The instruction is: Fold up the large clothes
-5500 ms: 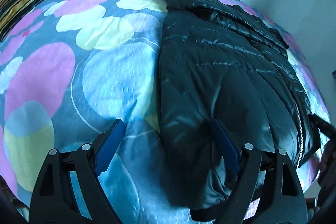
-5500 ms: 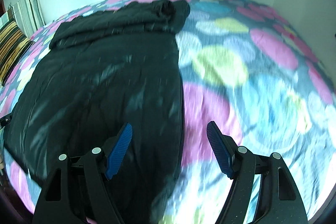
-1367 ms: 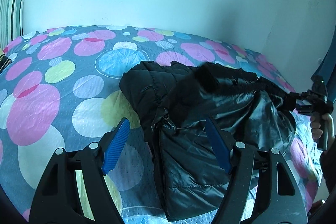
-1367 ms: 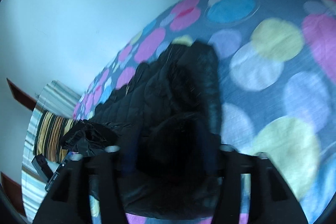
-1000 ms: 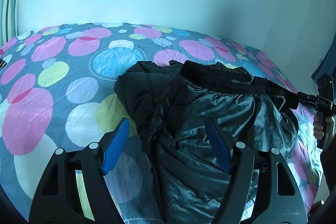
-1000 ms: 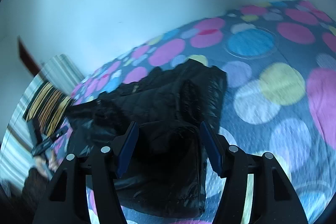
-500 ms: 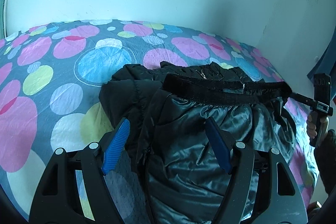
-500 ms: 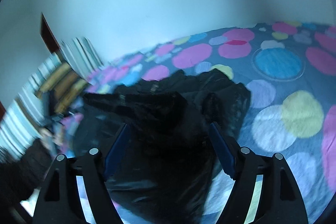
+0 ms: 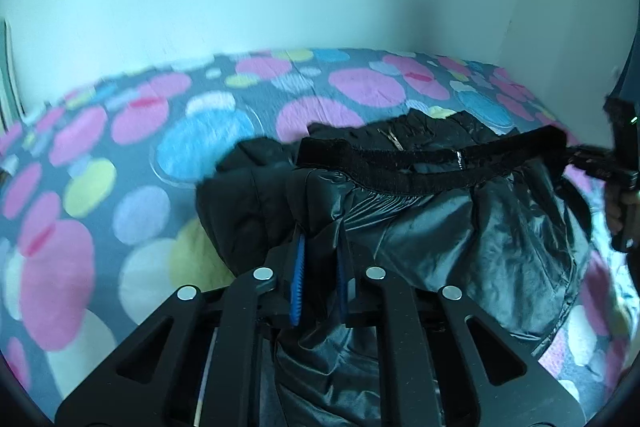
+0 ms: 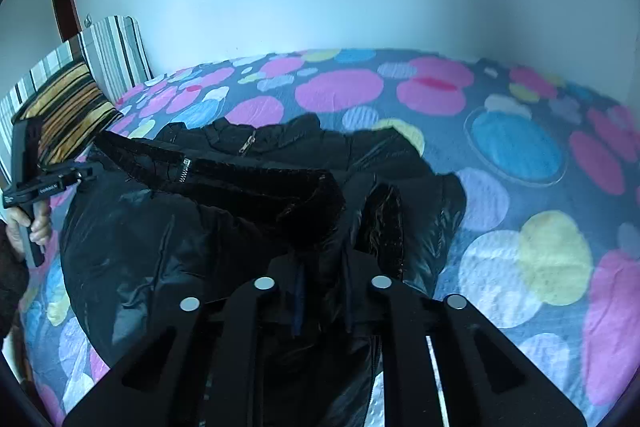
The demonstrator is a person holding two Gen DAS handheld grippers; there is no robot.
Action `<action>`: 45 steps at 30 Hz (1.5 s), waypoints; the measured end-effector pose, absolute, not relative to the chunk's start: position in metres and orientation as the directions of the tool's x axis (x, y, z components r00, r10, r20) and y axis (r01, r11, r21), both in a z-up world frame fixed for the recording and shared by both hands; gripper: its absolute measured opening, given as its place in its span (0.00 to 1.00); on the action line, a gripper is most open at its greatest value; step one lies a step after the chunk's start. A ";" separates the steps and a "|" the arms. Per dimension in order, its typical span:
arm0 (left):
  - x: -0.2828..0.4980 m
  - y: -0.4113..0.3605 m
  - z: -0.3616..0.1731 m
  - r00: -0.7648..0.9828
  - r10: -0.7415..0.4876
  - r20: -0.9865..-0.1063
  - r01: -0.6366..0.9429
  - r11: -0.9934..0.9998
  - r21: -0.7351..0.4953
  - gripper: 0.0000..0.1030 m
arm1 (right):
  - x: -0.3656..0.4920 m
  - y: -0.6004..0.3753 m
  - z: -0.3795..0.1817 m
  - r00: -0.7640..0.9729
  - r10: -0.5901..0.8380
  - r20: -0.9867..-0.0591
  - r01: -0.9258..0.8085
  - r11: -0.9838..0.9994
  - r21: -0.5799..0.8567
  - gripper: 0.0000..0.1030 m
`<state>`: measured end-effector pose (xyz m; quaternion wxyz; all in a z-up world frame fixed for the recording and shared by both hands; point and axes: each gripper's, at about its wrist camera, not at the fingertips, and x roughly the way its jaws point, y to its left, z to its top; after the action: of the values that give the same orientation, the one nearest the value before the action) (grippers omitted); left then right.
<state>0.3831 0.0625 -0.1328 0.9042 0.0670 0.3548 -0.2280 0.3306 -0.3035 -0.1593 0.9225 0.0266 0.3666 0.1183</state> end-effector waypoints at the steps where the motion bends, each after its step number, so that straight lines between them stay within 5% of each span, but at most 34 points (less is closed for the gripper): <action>1: 0.385 0.059 -0.127 0.657 -0.346 -0.669 0.448 0.894 -0.023 0.11 | 0.329 -0.301 -0.152 0.719 0.221 -0.659 -0.195 0.974 0.114 0.12; 9: 0.455 0.040 -0.109 0.696 -0.229 -0.681 0.335 0.942 0.025 0.11 | 0.391 -0.307 -0.124 0.750 0.170 -0.639 -0.120 0.985 0.121 0.12; 21: 0.520 0.027 -0.185 0.591 -0.124 -0.797 0.268 0.962 0.049 0.12 | 0.485 -0.313 -0.207 0.559 0.100 -0.823 0.004 0.992 0.124 0.17; 33: 0.527 0.020 -0.202 0.595 -0.122 -0.794 0.251 0.967 0.040 0.14 | 0.492 -0.306 -0.234 0.557 0.071 -0.828 0.016 0.995 0.096 0.21; 36: 0.521 0.024 -0.192 0.602 -0.094 -0.793 0.228 0.972 0.058 0.31 | 0.490 -0.306 -0.229 0.564 0.070 -0.823 0.015 0.995 0.095 0.22; 38: 0.510 0.034 -0.181 0.617 -0.067 -0.784 0.192 0.979 0.067 0.58 | 0.487 -0.307 -0.221 0.569 0.074 -0.819 0.011 0.995 0.098 0.26; 40: 0.496 0.049 -0.170 0.617 -0.085 -0.782 0.171 0.985 0.027 0.64 | 0.479 -0.308 -0.211 0.581 0.071 -0.811 0.015 0.995 0.098 0.37; 42: 0.482 0.063 -0.163 0.619 -0.109 -0.778 0.158 0.987 -0.013 0.68 | 0.465 -0.311 -0.200 0.611 0.067 -0.789 0.022 0.995 0.102 0.59; 45: 0.450 0.083 -0.154 0.616 -0.173 -0.769 0.155 0.983 -0.097 0.73 | 0.438 -0.316 -0.184 0.644 0.075 -0.762 0.043 0.990 0.134 0.62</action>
<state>0.4502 0.0829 -0.1543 0.8988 -0.0105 0.4286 -0.0912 0.4375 -0.3162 -0.1838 0.9038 0.0698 0.4220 0.0088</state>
